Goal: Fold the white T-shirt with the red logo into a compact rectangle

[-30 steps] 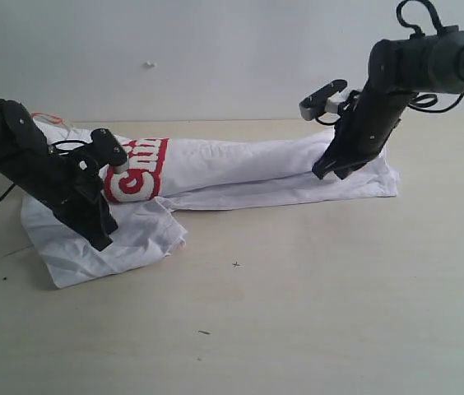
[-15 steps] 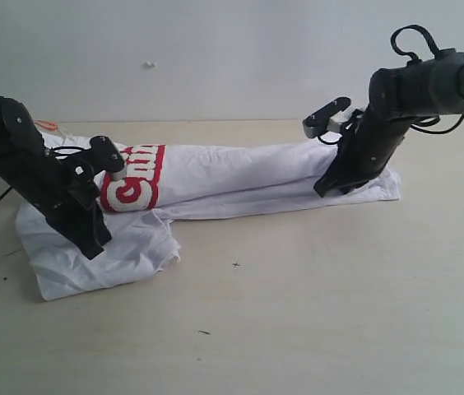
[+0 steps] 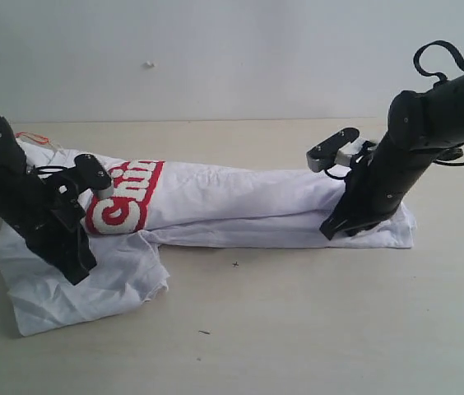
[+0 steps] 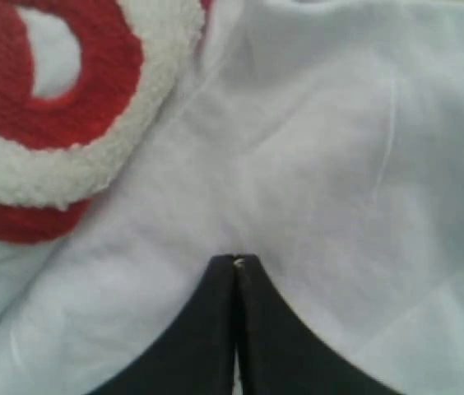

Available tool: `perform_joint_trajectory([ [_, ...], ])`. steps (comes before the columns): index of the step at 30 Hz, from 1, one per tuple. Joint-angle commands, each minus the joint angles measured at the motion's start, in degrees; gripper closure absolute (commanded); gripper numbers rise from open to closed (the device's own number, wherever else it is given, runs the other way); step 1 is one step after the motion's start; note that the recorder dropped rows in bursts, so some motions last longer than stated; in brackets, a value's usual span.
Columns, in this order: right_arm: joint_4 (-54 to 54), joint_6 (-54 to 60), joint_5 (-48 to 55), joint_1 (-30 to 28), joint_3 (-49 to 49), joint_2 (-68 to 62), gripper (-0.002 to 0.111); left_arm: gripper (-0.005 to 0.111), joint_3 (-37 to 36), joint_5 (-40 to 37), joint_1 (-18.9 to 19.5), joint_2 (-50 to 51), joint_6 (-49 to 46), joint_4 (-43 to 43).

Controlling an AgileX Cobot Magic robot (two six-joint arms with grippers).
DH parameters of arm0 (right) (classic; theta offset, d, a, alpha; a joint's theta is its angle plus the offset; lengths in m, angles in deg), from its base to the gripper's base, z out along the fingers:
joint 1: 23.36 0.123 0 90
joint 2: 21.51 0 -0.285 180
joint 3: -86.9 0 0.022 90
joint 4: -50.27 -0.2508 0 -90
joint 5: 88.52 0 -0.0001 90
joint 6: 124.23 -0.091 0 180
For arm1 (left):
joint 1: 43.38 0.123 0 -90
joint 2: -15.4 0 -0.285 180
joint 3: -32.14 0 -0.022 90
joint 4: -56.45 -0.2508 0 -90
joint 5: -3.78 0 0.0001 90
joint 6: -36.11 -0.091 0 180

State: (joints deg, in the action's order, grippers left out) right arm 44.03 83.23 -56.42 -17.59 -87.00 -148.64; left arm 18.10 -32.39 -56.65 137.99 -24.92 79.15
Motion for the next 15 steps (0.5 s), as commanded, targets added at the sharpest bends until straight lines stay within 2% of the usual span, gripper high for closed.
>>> perform_joint_trajectory([
  [1,-0.6,-0.7,2.0,0.9,5.7,4.6,0.108,0.107,-4.4,-0.3,0.2,-3.5,-0.1,0.9],
  [7,-0.2,-1.8,3.1,0.9,11.2,9.3,0.108,0.107,-9.2,-1.6,-0.2,-5.2,-0.1,0.5],
  [10,-1.7,-0.6,5.3,0.9,14.1,12.9,0.108,0.107,-10.6,-4.2,-3.9,-5.6,1.1,0.1],
  [15,-2.3,1.0,9.5,0.9,15.2,21.2,0.108,0.107,-13.6,-5.0,-5.0,-11.8,3.7,-1.7],
])
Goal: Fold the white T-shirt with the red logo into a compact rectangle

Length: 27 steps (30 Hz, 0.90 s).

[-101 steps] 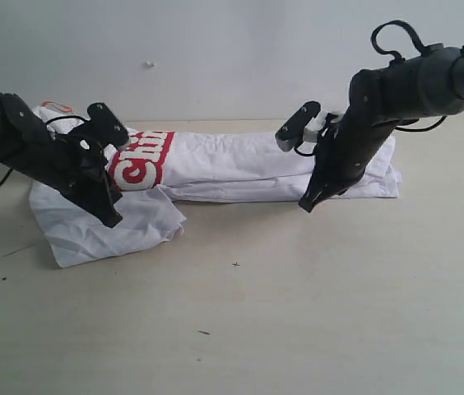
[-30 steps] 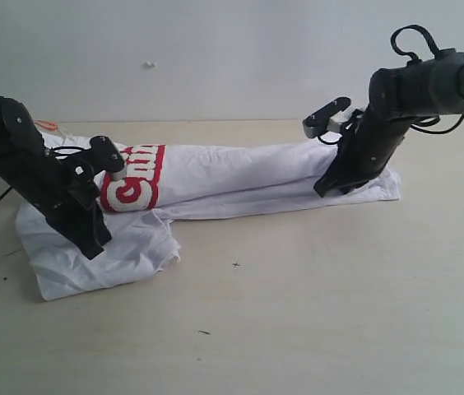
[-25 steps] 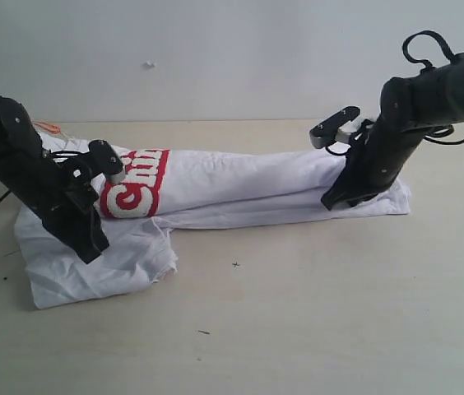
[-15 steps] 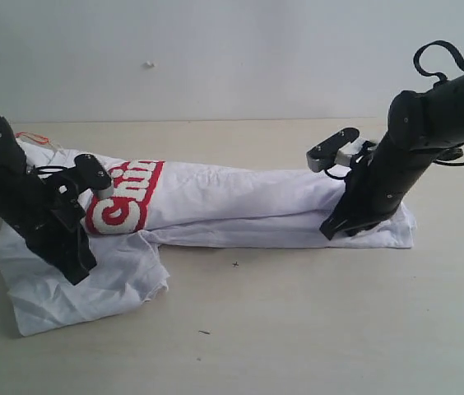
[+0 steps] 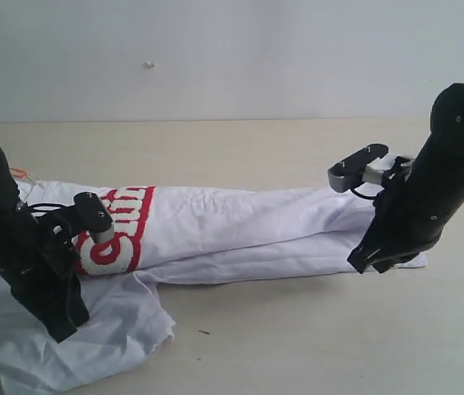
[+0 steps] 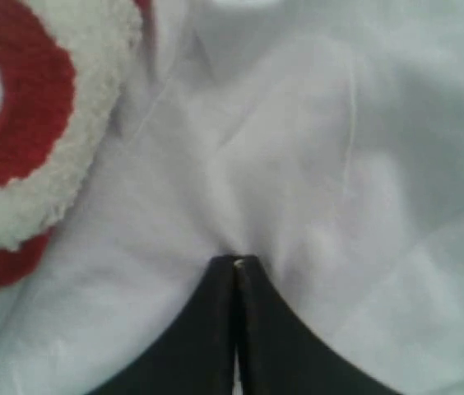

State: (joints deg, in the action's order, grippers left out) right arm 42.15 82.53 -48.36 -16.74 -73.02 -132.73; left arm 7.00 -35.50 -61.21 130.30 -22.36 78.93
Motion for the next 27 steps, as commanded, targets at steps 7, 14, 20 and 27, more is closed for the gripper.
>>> perform_joint_trajectory([
  [7,-0.9,0.9,-10.2,0.1,2.0,10.6,0.108,0.107,-3.2,7.4,4.5,-12.2,9.6,-6.3],
  [14,-0.8,0.2,-15.3,0.1,-1.8,6.7,0.108,0.107,-3.2,2.5,5.1,-13.7,-7.2,4.9],
  [20,-0.8,1.3,-8.3,0.1,-4.4,7.7,0.108,0.090,-3.2,-9.7,4.7,-13.7,-7.7,9.5],
  [27,-3.9,1.7,-4.6,0.1,-4.4,8.2,0.108,0.032,-3.2,-12.6,4.7,-14.4,4.4,4.5],
])
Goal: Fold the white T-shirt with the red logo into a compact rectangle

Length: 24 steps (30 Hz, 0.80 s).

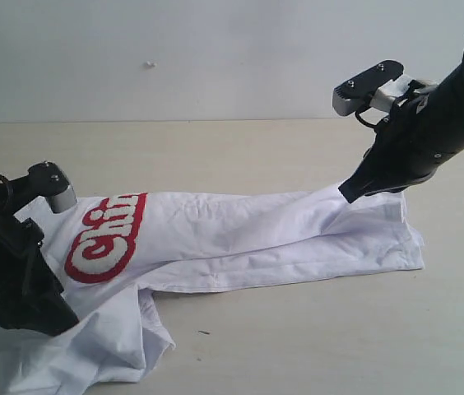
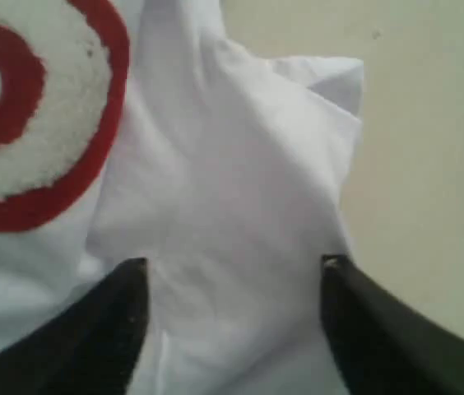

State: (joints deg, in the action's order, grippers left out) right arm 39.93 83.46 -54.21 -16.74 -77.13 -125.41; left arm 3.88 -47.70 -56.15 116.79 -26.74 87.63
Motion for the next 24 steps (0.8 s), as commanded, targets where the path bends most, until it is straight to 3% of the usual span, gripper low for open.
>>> perform_joint_trajectory([
  [1,-1.9,0.7,1.3,0.1,-0.3,0.8,0.108,0.034,-0.1,1.6,-0.3,-1.4,11.1,-5.7],
  [5,-4.4,3.1,0.9,0.1,-0.3,0.8,0.108,0.044,-0.1,7.1,-0.3,-4.5,10.7,-5.4],
  [9,-4.5,3.7,-1.0,0.1,-0.3,0.8,0.108,0.045,-0.1,7.0,-0.3,-8.6,1.3,1.4],
  [14,-7.9,5.6,-1.3,0.1,-0.3,0.8,0.108,0.045,-0.1,7.0,-0.3,-11.2,-0.1,3.3],
  [17,-21.8,16.5,2.5,0.1,-1.1,0.8,0.108,0.045,-0.1,5.2,-0.3,-11.6,-0.1,3.5],
  [20,-44.3,34.8,14.4,0.1,-2.6,0.8,0.108,0.045,-0.5,3.6,-0.3,-11.6,-0.1,3.0],
  [22,-50.7,42.2,20.3,0.1,-2.7,0.8,0.108,0.045,-0.4,4.1,-0.3,-11.6,-0.1,2.7],
  [24,-49.6,41.3,19.1,0.1,-2.7,1.0,0.108,0.045,-0.4,5.3,-0.3,-11.6,0.8,2.0],
])
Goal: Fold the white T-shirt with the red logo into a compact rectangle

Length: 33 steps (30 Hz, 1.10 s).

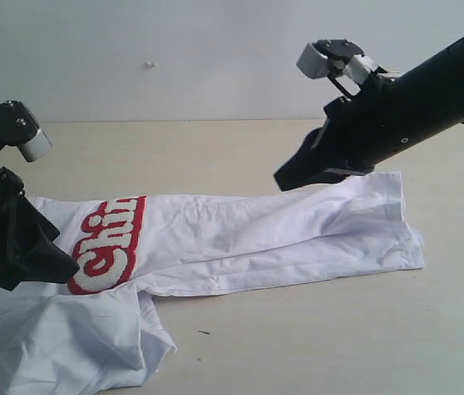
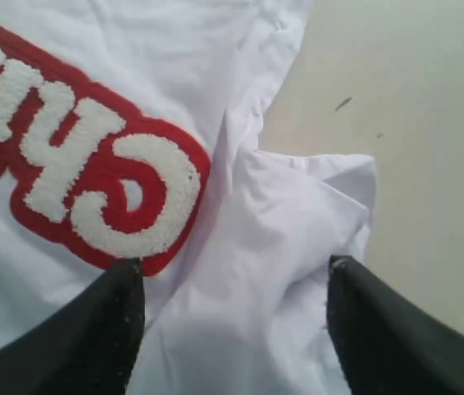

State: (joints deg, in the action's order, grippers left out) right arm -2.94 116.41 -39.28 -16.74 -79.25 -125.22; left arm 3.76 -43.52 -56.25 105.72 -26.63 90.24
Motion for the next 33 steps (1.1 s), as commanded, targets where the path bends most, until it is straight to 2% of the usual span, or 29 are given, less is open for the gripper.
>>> perform_joint_trajectory([
  [1,-4.6,6.2,2.5,0.1,-0.6,0.8,0.108,0.047,-0.3,1.6,-0.2,-0.5,1.1,-0.9],
  [3,-2.0,3.2,0.5,0.1,-0.6,0.7,0.108,0.054,-0.5,2.1,-0.2,-0.3,2.1,-1.2],
  [4,-1.7,3.2,0.0,0.6,-0.6,0.5,0.108,0.062,-1.1,1.7,-0.3,-0.1,2.5,-0.7],
  [6,-0.6,3.2,-1.4,1.7,-0.6,0.5,0.108,0.085,-1.8,-0.2,-0.9,0.1,2.7,1.6],
  [7,0.2,3.2,-2.3,2.5,-0.6,0.5,0.108,0.101,-1.8,-1.3,-1.6,0.1,2.3,2.0],
  [8,1.3,3.2,-3.0,3.2,-0.6,0.5,0.108,0.105,-1.8,-2.6,-2.4,0.0,0.7,2.0],
  [12,6.0,-1.4,-6.8,4.3,-0.6,0.5,0.108,0.107,-2.0,-4.9,-5.3,-0.3,0.5,1.6],
  [14,7.7,-2.6,-7.4,4.3,-0.6,0.5,0.108,0.107,-3.1,-3.9,-6.8,-0.3,3.1,-1.3],
  [18,9.2,-3.9,-7.4,4.3,-0.6,0.5,0.108,0.107,-6.1,3.4,-9.2,0.3,7.3,-9.7],
  [24,9.5,-4.4,-7.4,4.3,-0.6,0.5,0.108,0.107,-7.0,10.9,-9.2,1.2,13.2,-14.6],
  [28,9.6,-4.4,-7.4,4.3,-0.6,0.5,0.108,0.107,-8.2,7.5,-10.9,3.4,13.3,-15.6],
  [33,9.6,-4.4,-7.4,4.3,-0.6,0.5,0.108,0.107,-5.7,2.8,-15.1,-0.5,12.1,-10.8],
])
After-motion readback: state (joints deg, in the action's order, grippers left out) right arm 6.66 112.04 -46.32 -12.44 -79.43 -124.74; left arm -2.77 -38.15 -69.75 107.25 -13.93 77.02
